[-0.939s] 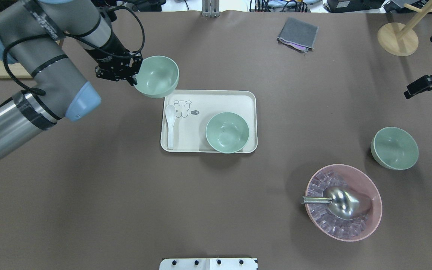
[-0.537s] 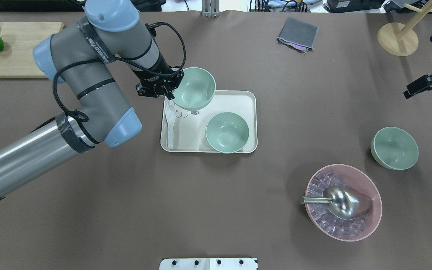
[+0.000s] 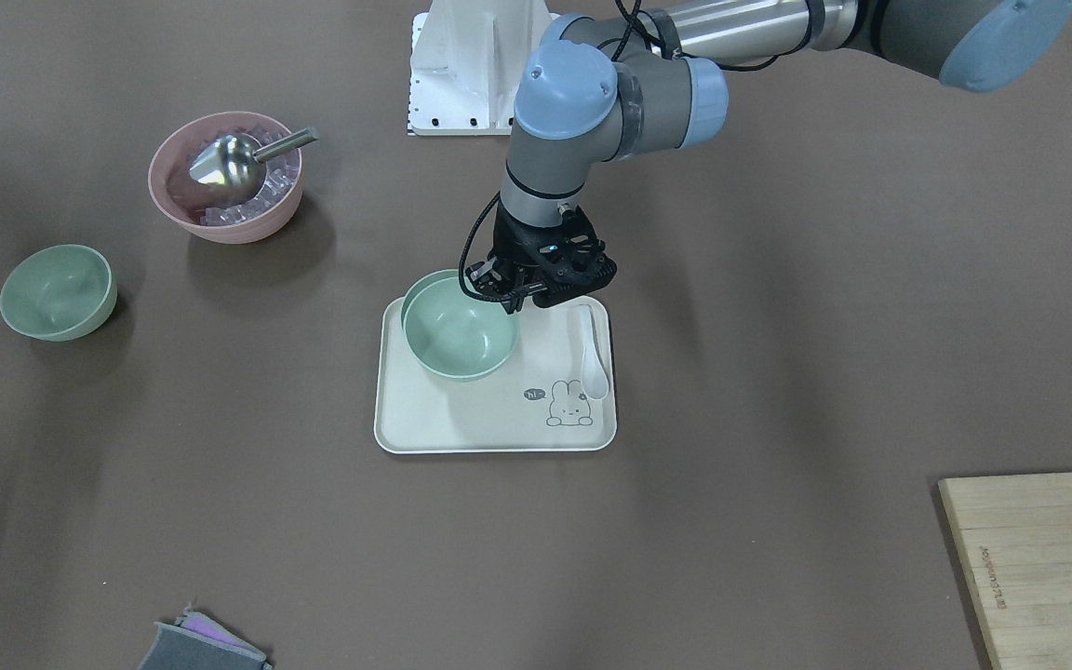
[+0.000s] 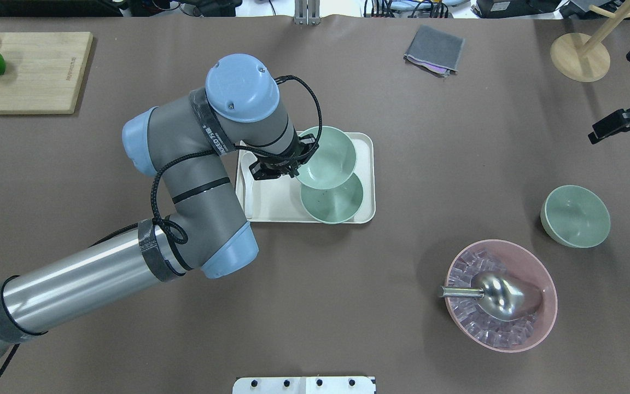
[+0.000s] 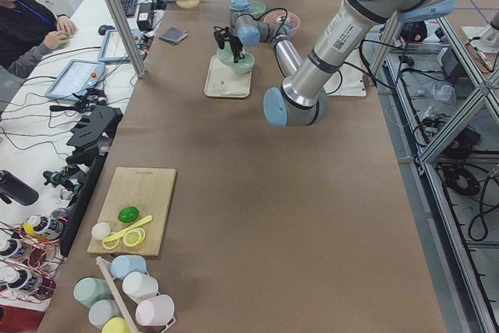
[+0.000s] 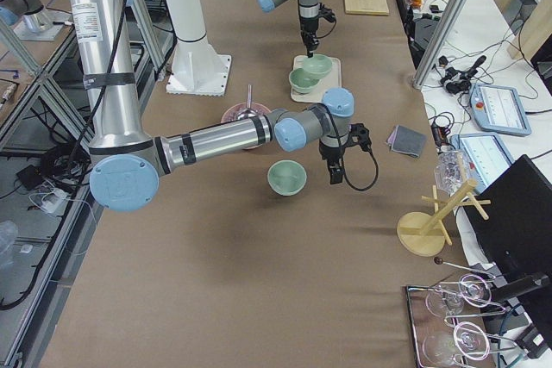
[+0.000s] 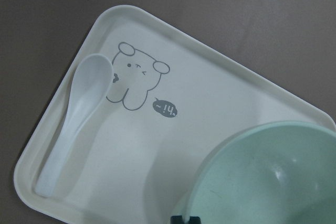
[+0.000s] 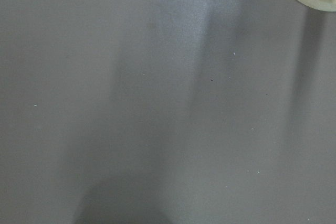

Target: Stack green bowls together

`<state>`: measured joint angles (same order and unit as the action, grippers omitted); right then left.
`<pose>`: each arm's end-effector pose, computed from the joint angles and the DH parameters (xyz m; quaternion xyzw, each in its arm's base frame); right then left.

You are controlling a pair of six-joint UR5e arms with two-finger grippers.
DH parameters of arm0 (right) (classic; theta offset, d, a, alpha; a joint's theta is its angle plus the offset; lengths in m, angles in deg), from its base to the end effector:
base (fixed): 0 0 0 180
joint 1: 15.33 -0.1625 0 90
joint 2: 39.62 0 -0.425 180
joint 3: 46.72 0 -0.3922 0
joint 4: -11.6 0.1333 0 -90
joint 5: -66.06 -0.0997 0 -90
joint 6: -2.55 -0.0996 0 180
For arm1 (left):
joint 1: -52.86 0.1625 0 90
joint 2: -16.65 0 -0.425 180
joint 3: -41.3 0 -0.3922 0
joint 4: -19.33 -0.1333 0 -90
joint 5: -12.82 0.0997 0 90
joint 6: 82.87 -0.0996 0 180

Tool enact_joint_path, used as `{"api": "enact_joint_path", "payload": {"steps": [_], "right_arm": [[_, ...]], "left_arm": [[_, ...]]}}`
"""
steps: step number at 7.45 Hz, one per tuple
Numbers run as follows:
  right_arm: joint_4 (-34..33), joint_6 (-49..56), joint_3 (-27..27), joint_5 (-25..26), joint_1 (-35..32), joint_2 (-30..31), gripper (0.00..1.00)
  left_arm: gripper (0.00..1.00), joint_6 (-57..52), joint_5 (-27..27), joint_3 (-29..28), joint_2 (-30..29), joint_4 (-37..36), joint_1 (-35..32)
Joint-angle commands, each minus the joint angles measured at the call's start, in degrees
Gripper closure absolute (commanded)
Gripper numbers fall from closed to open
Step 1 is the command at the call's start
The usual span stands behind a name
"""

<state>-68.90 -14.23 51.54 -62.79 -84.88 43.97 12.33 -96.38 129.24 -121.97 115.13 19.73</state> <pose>-0.1257 -0.5397 0.5155 0.0833 -0.3712 -0.0991 0.9195 0.5513 -0.4799 0.1372 -0.0403 0.4583 -0.2210 0.8600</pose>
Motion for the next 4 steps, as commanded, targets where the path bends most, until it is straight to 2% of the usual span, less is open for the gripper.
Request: {"api": "enact_joint_path", "payload": {"steps": [1, 4], "right_arm": [[0.0, 0.0, 0.0, 0.0, 0.0, 0.0, 0.0], [0.0, 0.0, -0.1, 0.0, 0.0, 0.0, 0.0]], "left_arm": [[1.0, 0.2, 0.2, 2.9, -0.1, -3.1, 1.1], [1.0, 0.0, 0.6, 2.6, 0.1, -4.2, 2.4]]}}
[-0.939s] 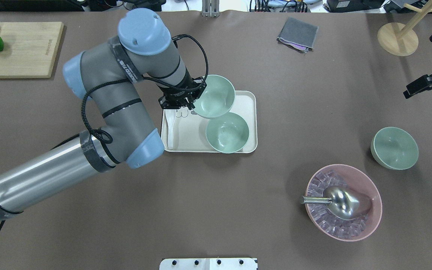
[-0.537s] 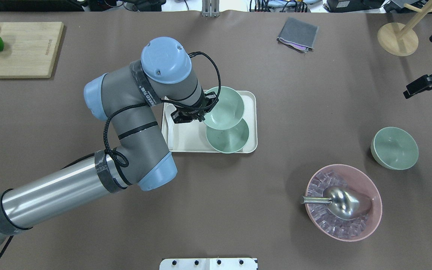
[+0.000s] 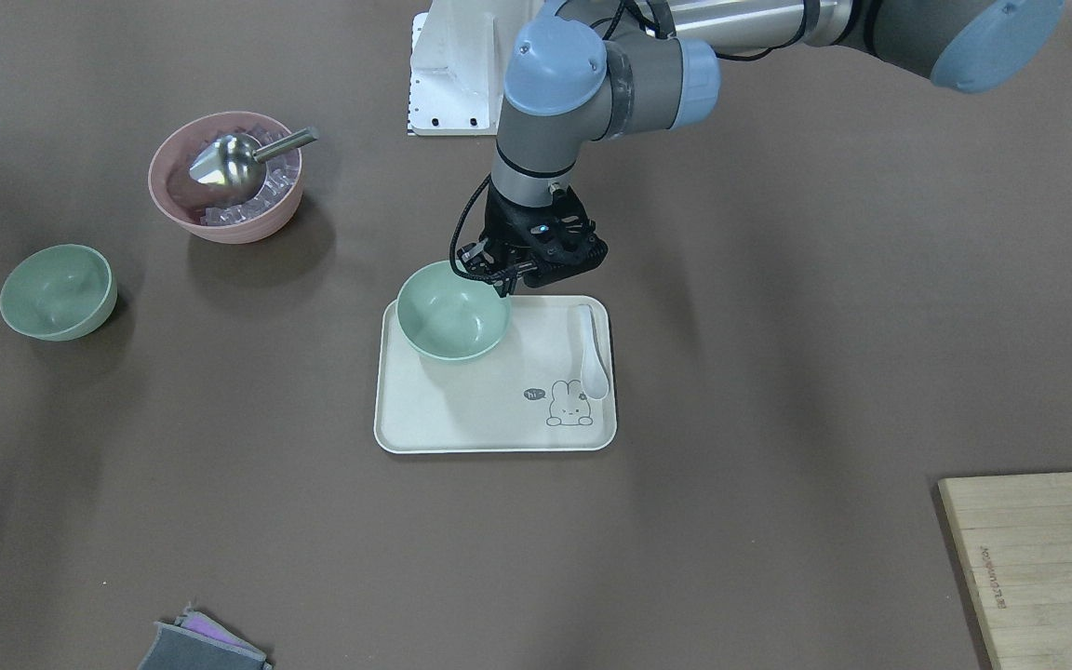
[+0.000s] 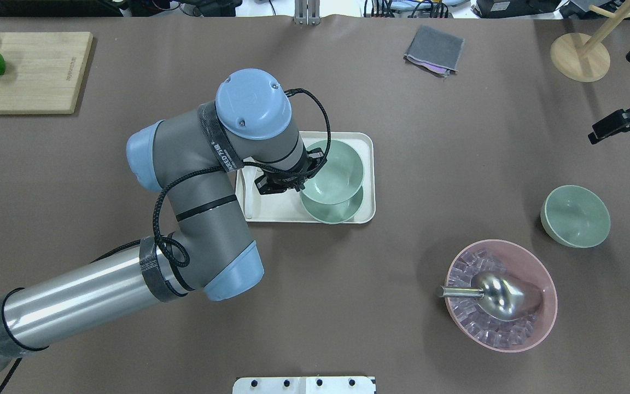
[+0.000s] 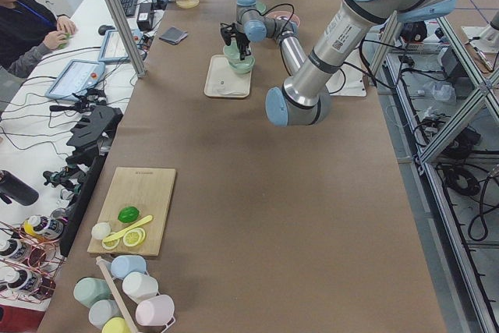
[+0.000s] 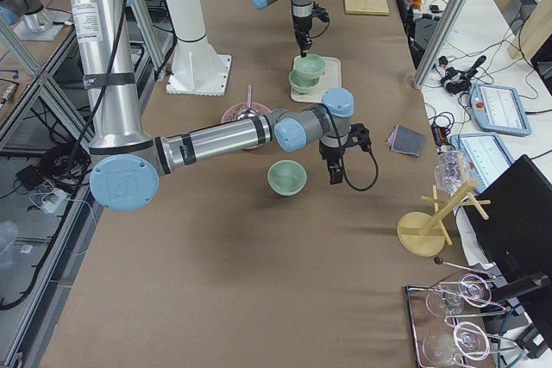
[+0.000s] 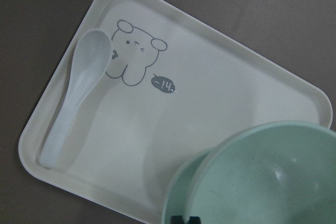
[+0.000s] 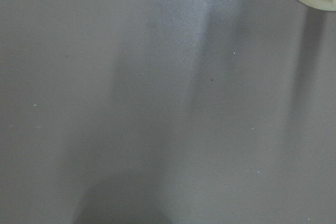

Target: Stack green bowls together

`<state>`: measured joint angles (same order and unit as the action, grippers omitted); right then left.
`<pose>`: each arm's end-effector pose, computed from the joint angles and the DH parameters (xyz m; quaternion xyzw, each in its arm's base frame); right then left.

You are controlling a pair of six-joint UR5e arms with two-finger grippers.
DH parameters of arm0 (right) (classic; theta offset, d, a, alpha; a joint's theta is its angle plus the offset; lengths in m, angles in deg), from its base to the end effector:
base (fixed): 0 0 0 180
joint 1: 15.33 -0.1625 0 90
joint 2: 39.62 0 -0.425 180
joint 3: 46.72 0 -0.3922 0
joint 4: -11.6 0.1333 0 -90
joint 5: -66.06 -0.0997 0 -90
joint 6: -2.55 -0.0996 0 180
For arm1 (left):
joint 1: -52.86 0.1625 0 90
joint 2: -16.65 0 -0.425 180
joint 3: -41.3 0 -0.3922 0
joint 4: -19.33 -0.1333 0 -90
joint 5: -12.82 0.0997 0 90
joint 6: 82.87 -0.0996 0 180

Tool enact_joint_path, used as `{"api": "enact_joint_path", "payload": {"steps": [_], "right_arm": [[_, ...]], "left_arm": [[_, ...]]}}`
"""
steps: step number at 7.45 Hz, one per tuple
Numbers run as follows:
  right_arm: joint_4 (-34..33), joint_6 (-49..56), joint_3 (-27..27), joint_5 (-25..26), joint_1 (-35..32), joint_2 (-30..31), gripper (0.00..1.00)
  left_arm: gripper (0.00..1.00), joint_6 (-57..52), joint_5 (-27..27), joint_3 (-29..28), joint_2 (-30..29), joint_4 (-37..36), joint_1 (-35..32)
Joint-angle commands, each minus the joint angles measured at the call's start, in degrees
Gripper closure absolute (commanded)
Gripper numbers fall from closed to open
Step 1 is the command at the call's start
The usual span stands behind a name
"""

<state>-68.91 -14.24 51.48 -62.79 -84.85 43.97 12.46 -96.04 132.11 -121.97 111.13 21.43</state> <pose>-0.1260 -0.5397 0.5160 0.0826 -0.3711 -0.0991 0.9196 0.5530 -0.4564 0.1268 -0.0476 0.4488 -0.2133 0.8665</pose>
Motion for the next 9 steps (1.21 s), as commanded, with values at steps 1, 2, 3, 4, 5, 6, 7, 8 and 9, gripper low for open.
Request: {"api": "enact_joint_path", "payload": {"steps": [1, 2, 3, 4, 5, 6, 7, 8, 9], "right_arm": [[0.0, 0.0, -0.1, 0.0, 0.0, 0.0, 0.0], [0.0, 0.0, -0.1, 0.0, 0.0, 0.0, 0.0], [0.0, 0.0, -0.1, 0.0, 0.0, 0.0, 0.0], [0.0, 0.0, -0.2, 0.0, 0.0, 0.0, 0.0], [0.0, 0.0, -0.2, 0.0, 0.0, 0.0, 0.0], [0.0, 0.0, -0.1, 0.0, 0.0, 0.0, 0.0], [0.0, 0.0, 0.0, 0.0, 0.0, 0.0, 0.0], [0.0, 0.0, 0.1, 0.0, 0.0, 0.0, 0.0], [0.0, 0.0, 0.1, 0.0, 0.0, 0.0, 0.0]], "left_arm": [[1.0, -0.3, 0.2, -0.5, 0.1, -0.2, 1.3], [1.0, -0.6, 0.1, -0.6, 0.1, 0.0, 1.5], [1.0, -0.6, 0.1, -0.9, 0.2, 0.0, 1.7], [1.0, -0.7, 0.1, -1.3, 0.3, 0.4, 1.9], [1.0, -0.7, 0.1, -1.7, 0.1, 0.5, 1.9], [1.0, -0.7, 0.1, -2.2, -0.1, 0.7, 2.0], [1.0, -0.7, 0.1, -3.7, -1.1, 0.8, 2.0], [1.0, -0.7, 0.1, -4.1, -1.3, 0.8, 1.9], [1.0, -0.7, 0.1, -4.2, -1.2, 0.8, 2.0]]}}
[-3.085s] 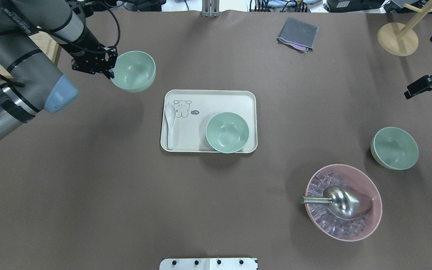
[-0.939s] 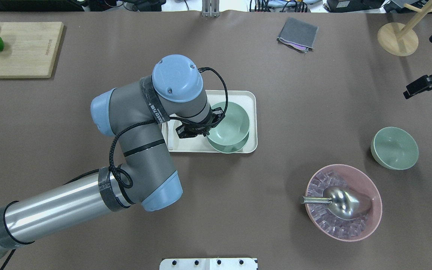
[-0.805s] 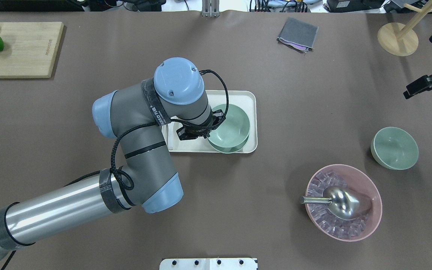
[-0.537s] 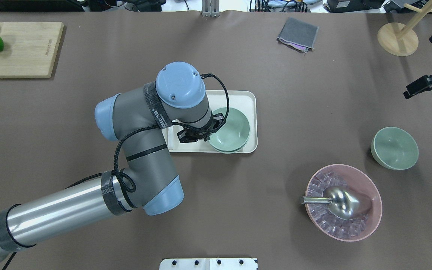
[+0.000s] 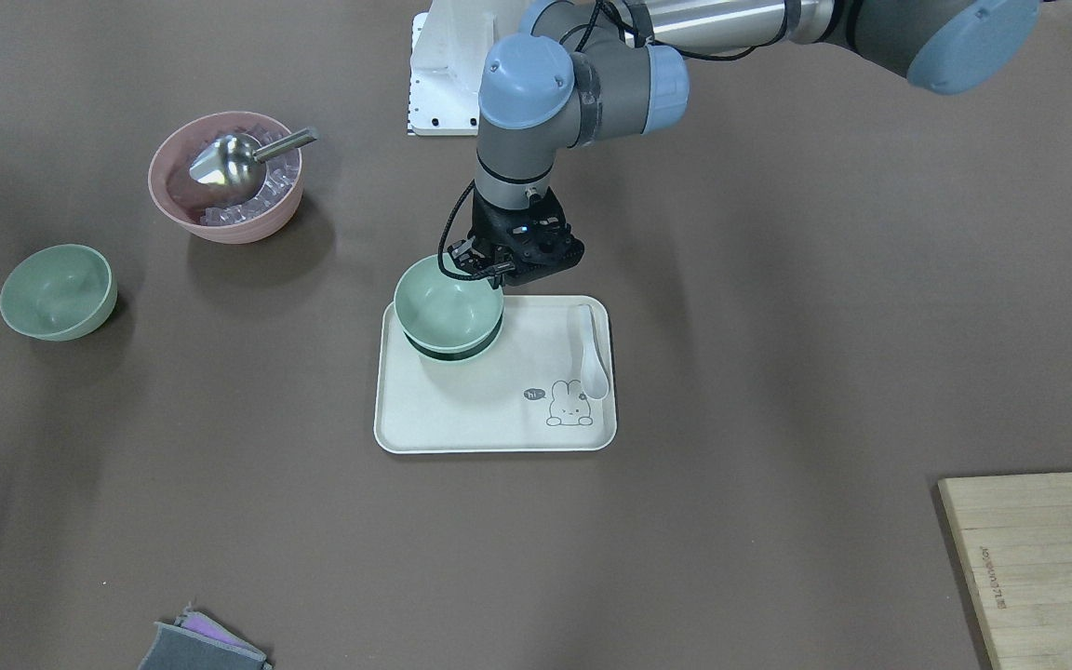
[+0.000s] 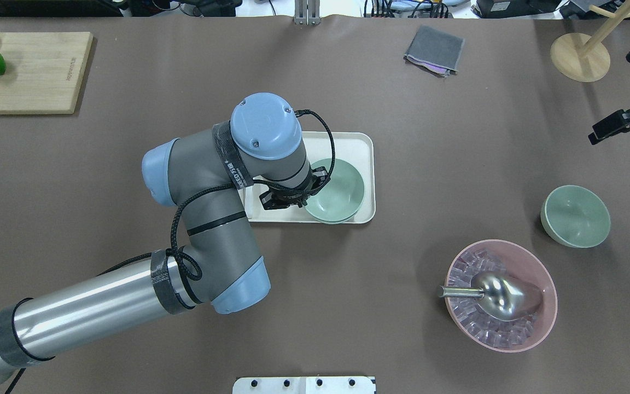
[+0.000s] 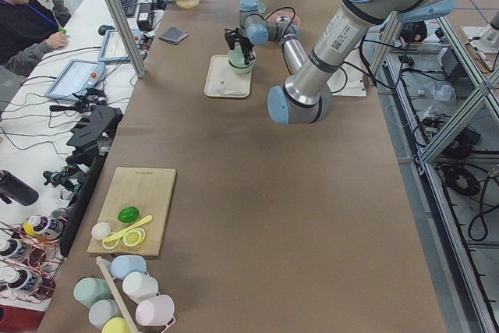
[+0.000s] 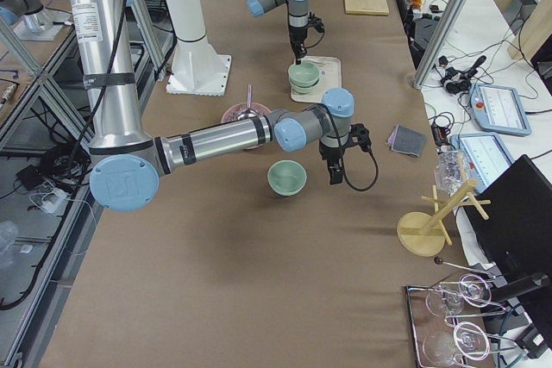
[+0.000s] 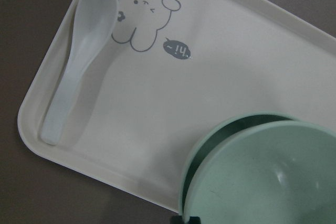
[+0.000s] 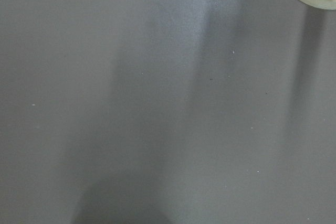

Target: Stack green bowls together

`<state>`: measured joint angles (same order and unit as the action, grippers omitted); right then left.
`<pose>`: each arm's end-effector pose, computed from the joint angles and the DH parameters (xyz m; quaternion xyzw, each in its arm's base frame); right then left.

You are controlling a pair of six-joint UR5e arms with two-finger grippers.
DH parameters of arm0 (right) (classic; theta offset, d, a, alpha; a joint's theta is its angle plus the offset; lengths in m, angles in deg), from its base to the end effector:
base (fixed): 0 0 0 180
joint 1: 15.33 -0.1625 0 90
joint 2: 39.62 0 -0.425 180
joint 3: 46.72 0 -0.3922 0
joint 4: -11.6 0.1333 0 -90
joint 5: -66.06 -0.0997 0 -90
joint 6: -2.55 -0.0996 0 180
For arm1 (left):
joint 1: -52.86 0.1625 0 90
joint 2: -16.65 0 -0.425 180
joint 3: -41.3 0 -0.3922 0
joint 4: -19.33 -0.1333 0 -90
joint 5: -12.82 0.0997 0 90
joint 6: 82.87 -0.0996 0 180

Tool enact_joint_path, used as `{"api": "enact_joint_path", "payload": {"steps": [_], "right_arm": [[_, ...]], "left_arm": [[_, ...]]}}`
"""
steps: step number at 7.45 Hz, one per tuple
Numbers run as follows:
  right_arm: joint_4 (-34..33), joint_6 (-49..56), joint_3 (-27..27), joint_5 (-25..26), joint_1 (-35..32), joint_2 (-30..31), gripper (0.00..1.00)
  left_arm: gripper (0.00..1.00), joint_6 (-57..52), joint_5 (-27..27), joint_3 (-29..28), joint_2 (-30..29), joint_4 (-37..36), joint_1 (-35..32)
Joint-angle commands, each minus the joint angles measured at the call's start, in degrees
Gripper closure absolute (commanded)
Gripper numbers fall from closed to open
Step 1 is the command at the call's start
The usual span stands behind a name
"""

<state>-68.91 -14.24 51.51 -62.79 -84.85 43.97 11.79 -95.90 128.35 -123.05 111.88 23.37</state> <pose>-0.1260 -0.5397 0.5157 0.0829 -0.3712 -0.0992 0.9195 0.5850 -0.4473 0.1376 -0.0559 0.4337 -0.1985 0.8772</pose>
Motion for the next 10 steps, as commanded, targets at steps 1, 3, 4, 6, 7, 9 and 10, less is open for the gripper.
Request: {"api": "enact_joint_path", "payload": {"steps": [1, 3, 4, 6, 7, 9, 10], "right_arm": [[0.0, 0.0, 0.1, 0.0, 0.0, 0.0, 0.0], [0.0, 0.0, 0.1, 0.0, 0.0, 0.0, 0.0], [0.0, 0.0, 0.0, 0.0, 0.0, 0.0, 0.0], [0.0, 0.0, 0.0, 0.0, 0.0, 0.0, 0.0], [0.0, 0.0, 0.0, 0.0, 0.0, 0.0, 0.0], [0.0, 0.0, 0.0, 0.0, 0.0, 0.0, 0.0], [0.0, 0.0, 0.0, 0.0, 0.0, 0.0, 0.0]], "left_arm": [[1.0, 0.0, 0.0, -0.7, -0.1, 0.1, 0.0], [1.0, 0.0, 0.0, -1.4, -0.1, 0.3, 0.4], [1.0, 0.1, 0.0, -2.2, -0.1, 2.1, 0.4], [1.0, 0.1, 0.0, -3.2, -0.2, 3.7, 0.4], [1.0, 0.1, 0.0, -3.1, -0.1, 3.6, 0.4], [1.0, 0.0, 0.0, -3.0, -0.1, 3.7, 0.4], [1.0, 0.0, 0.0, -2.9, -0.1, 3.6, 0.4]]}}
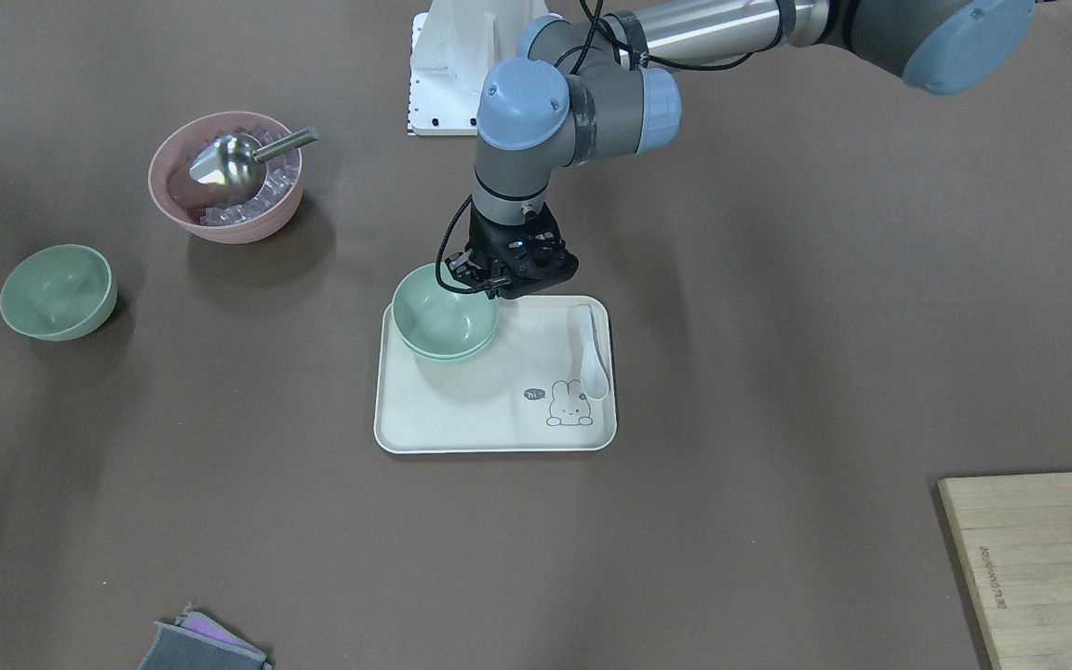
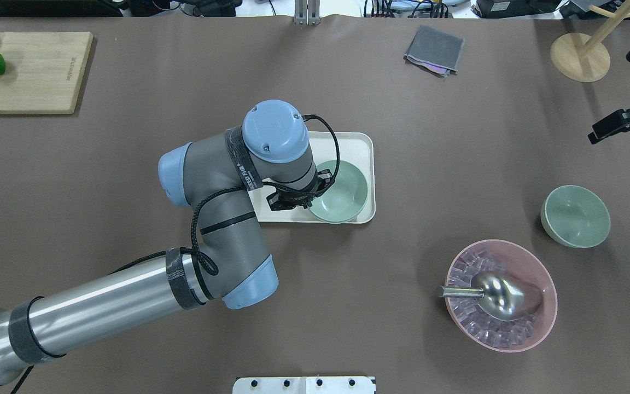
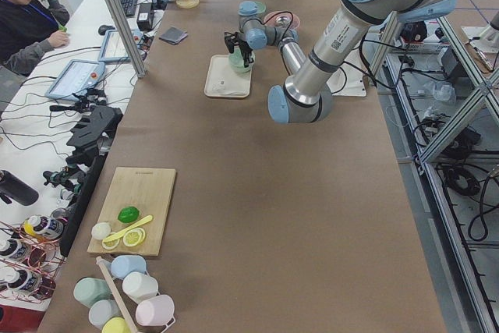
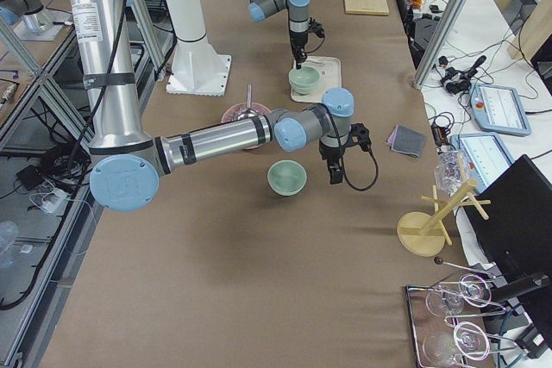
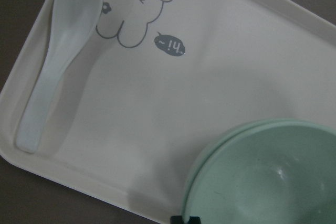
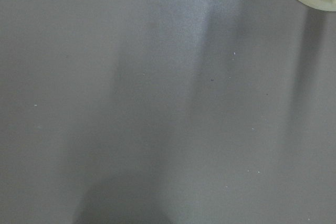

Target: Stack green bowls together

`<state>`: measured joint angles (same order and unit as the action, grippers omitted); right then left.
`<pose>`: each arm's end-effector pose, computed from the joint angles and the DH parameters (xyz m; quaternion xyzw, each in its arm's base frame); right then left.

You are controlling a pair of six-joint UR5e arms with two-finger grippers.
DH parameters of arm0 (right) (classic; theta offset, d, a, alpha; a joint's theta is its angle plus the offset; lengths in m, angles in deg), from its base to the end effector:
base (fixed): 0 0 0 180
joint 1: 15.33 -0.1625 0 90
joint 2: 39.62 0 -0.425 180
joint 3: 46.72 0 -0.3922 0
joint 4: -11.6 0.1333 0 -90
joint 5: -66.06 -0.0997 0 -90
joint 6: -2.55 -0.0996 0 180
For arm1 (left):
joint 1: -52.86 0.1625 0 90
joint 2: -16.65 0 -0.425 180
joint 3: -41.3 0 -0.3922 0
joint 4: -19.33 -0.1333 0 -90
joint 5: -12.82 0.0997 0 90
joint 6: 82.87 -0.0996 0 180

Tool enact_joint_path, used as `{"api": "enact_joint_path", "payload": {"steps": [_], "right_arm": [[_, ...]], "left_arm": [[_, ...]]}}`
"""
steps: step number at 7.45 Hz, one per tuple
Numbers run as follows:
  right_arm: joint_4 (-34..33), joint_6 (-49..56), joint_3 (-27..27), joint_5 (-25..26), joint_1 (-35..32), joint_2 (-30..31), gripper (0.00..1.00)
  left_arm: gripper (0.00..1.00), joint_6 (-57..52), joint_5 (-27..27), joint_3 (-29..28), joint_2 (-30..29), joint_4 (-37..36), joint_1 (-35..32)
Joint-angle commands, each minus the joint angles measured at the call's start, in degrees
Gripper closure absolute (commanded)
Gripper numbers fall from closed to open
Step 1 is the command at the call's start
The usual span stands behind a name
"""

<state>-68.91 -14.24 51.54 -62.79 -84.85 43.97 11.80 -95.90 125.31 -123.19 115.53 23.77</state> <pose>-0.1259 -0.5396 0.5155 0.0831 -0.3712 -0.0993 0.9195 0.6009 -0.4503 0.1490 -0.0558 0.4391 -0.1938 0.8755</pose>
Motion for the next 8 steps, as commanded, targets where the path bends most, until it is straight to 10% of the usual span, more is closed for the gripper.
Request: {"api": "enact_joint_path", "payload": {"steps": [1, 2, 3, 4, 8], "right_arm": [[0.0, 0.0, -0.1, 0.0, 0.0, 0.0, 0.0], [0.0, 0.0, -0.1, 0.0, 0.0, 0.0, 0.0], [0.0, 0.0, -0.2, 0.0, 0.0, -0.1, 0.0], [0.0, 0.0, -0.2, 0.0, 0.0, -0.1, 0.0], [0.0, -1.5, -0.5, 0.1, 0.1, 0.2, 0.0]], "left_arm": [[1.0, 0.0, 0.0, 0.2, 0.0, 0.0, 0.0], [1.0, -0.2, 0.0, 0.3, 0.1, 0.0, 0.0], [0.63, -0.3, 0.1, 0.5, 0.2, 0.0, 0.0], [0.02, -3.5, 0.1, 0.9, 0.2, -0.2, 0.0], [0.02, -7.0, -7.1, 9.6, 5.2, -1.0, -5.3]]}}
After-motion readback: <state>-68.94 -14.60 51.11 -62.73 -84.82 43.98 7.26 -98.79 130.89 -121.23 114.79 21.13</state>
